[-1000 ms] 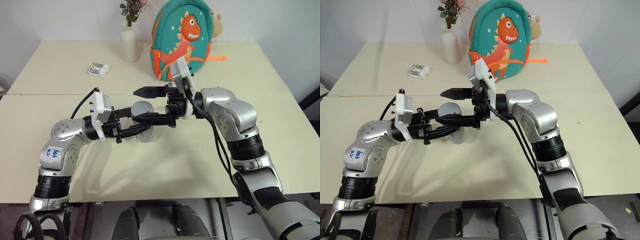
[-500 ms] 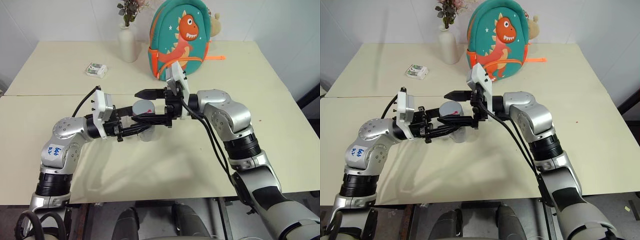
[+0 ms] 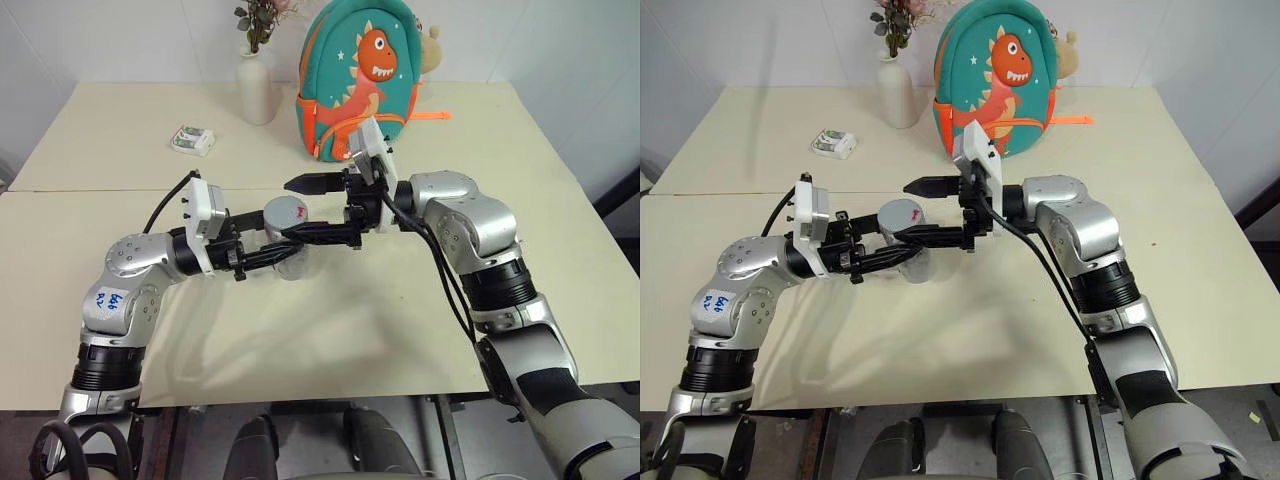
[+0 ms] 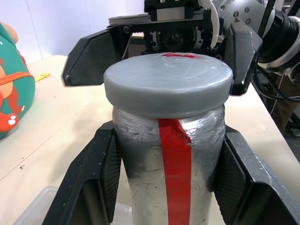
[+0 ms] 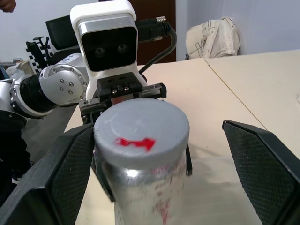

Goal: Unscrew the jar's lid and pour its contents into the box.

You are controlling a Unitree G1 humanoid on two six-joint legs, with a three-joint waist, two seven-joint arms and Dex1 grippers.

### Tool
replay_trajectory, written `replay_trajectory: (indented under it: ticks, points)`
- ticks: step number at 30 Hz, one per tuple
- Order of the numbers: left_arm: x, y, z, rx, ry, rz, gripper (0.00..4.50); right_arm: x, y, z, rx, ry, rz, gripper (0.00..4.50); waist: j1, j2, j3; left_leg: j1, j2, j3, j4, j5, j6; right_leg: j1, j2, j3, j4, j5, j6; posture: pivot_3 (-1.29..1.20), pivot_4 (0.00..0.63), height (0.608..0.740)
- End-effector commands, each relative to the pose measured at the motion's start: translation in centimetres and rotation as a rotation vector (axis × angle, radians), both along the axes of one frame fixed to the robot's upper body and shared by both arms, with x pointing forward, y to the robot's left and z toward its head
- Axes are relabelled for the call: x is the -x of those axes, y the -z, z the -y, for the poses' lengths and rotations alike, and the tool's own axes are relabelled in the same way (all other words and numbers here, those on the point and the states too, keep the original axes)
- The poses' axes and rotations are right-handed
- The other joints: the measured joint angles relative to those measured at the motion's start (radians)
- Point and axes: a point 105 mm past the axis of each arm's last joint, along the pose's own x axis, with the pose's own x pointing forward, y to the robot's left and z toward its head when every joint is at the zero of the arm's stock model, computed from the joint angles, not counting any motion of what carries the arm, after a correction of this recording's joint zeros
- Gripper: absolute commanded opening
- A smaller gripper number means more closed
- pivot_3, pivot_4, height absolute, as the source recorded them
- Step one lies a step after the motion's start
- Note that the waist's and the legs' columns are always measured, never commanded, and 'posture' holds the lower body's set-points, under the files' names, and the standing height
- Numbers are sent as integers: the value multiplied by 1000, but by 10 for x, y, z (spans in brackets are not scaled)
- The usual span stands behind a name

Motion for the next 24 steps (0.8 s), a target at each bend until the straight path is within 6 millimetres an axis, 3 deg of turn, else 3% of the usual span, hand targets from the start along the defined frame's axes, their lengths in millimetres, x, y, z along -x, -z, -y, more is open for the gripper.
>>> replay_trajectory:
  ticks: [1,9,13,18,24]
  points:
    - [10,-11,7,-1,69,65,2279,-20,-15,32,-51,146,29,4456,1,0,0,0,0,0,0,0,0,0,0,0,0,0,0,0,150,740]
    - [10,-11,6,-3,69,63,2279,-27,-10,51,-42,190,1,4456,-3,0,0,0,0,1,-1,0,0,0,0,1,-1,0,0,0,150,740]
    - [10,-10,5,-6,66,63,2279,-17,-13,54,-54,123,-9,4456,0,0,0,0,0,1,-1,0,0,0,0,1,-1,0,0,0,150,740]
    - [10,-10,5,-7,65,62,2279,5,-28,38,-101,1,-16,4456,-1,0,0,0,0,1,0,0,0,0,0,1,0,0,0,0,150,740]
    - [10,-10,6,-6,69,59,2279,26,-27,-2,-83,-83,4,4456,-2,0,0,0,0,1,0,0,0,0,0,1,1,0,0,0,150,740]
